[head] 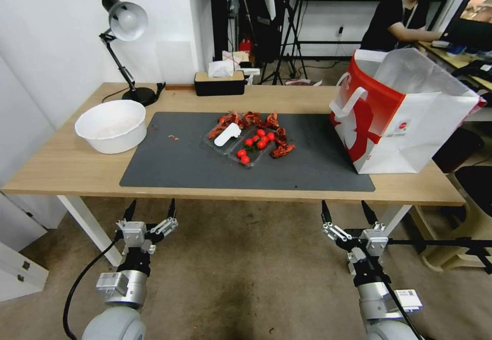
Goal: Pick up the trash from the table and place it into the takeout bag.
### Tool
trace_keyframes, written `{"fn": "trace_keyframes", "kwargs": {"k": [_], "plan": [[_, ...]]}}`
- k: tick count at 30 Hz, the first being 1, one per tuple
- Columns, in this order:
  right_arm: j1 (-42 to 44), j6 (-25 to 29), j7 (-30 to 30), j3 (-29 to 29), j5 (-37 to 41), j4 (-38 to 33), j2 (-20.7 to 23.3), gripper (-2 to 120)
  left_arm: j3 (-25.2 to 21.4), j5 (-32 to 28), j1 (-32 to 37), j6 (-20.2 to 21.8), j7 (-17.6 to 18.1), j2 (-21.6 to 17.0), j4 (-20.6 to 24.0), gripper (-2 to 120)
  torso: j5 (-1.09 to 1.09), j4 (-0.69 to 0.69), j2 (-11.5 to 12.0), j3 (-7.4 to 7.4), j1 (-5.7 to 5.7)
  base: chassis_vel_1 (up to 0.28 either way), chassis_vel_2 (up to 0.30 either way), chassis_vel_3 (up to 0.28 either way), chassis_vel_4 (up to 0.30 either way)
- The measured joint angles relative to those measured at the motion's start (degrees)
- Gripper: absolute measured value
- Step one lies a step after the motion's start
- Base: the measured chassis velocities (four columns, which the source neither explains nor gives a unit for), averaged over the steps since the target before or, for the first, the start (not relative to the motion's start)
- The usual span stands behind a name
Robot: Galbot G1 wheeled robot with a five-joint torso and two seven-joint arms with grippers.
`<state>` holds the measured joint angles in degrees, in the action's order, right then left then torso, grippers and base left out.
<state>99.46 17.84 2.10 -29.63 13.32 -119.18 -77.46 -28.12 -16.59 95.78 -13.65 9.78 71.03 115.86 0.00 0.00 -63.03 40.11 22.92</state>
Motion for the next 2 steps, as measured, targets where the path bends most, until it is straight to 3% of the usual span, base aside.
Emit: {"fn": "trace_keyframes", "kwargs": {"k": [2], "plan": [[0.0, 0.0, 0.0, 0.0, 0.0, 0.0, 0.0, 100, 0.0, 0.0, 0.0, 0.0, 0.0, 0.0, 0.0, 100, 0.0, 0.0, 0.0, 0.0, 0.0, 0.0, 0.0, 0.0, 0.0]]}}
